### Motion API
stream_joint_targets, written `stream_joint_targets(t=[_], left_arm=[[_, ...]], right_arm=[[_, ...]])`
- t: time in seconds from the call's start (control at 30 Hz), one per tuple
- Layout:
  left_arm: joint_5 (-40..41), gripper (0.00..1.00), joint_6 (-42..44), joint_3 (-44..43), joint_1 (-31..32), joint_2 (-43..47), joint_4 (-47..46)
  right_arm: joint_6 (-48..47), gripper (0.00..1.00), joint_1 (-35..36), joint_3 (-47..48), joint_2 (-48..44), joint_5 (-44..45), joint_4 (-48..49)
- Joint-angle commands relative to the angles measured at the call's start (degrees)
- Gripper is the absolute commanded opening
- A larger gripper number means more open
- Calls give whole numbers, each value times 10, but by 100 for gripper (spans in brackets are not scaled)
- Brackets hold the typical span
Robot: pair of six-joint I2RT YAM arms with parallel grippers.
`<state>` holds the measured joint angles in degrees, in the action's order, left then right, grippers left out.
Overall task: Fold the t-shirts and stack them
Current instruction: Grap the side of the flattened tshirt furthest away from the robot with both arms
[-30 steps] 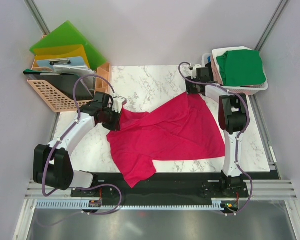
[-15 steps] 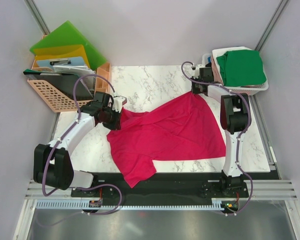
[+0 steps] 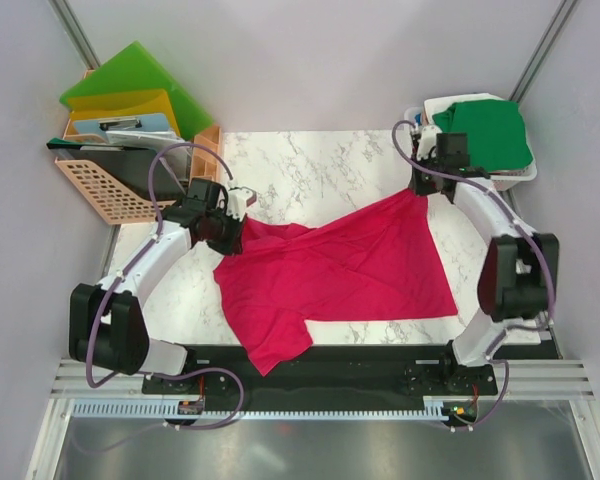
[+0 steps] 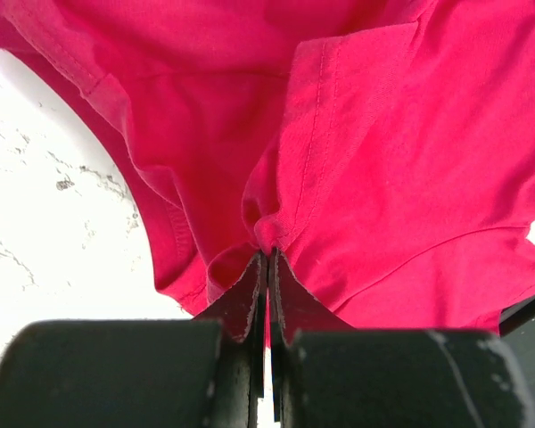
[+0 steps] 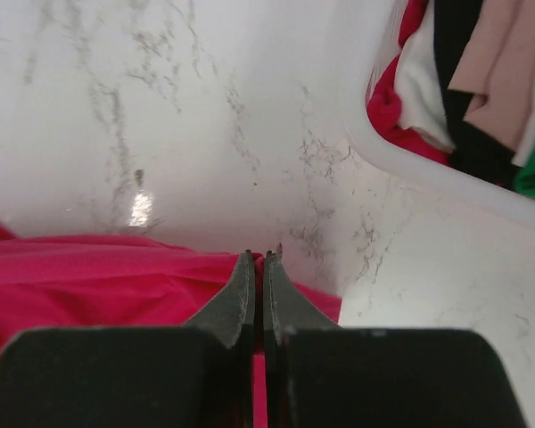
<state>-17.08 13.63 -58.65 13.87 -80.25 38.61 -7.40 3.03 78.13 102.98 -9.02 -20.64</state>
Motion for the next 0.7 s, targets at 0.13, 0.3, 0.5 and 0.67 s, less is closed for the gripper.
stream_joint_targets(t=[0.13, 0.3, 0.5, 0.67], left_arm=[[-24, 2, 32, -6, 4, 11, -20], [-1, 2, 38, 9, 4, 33, -31], [62, 2, 49, -1, 4, 35, -57], [116, 2, 51, -25, 4, 47, -103]], right_arm=[[-33, 0, 3, -39, -179, -68, -98], [-47, 0, 3, -70, -251, -73, -125], [-60, 0, 3, -97, -298, -50, -124], [-60, 0, 2, -123, -318, -52, -118]])
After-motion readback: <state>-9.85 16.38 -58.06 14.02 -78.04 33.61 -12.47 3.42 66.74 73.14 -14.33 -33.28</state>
